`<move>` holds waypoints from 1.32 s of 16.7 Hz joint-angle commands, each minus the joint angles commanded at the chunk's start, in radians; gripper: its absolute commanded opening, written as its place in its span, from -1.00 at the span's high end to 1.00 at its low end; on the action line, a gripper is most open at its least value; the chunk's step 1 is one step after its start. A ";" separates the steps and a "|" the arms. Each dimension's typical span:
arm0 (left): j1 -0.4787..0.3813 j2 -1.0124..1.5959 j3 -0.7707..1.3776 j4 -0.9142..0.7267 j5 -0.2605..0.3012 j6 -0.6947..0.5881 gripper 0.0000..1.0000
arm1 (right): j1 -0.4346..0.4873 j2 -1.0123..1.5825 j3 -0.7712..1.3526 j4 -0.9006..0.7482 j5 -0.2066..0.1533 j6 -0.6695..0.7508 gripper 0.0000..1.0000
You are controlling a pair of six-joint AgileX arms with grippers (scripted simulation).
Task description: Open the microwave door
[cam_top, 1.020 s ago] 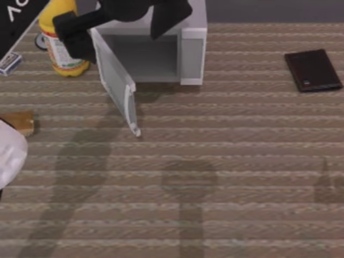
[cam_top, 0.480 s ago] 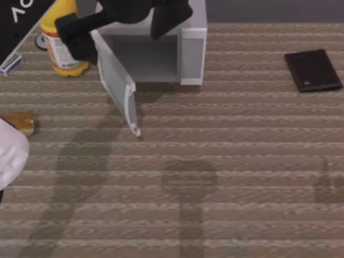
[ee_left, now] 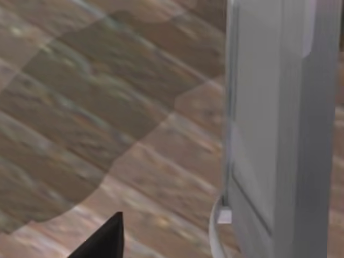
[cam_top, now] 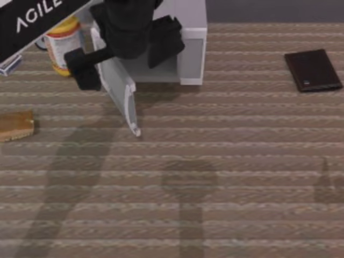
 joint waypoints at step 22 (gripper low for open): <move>0.013 -0.019 -0.115 0.105 0.002 0.015 1.00 | 0.000 0.000 0.000 0.000 0.000 0.000 -1.00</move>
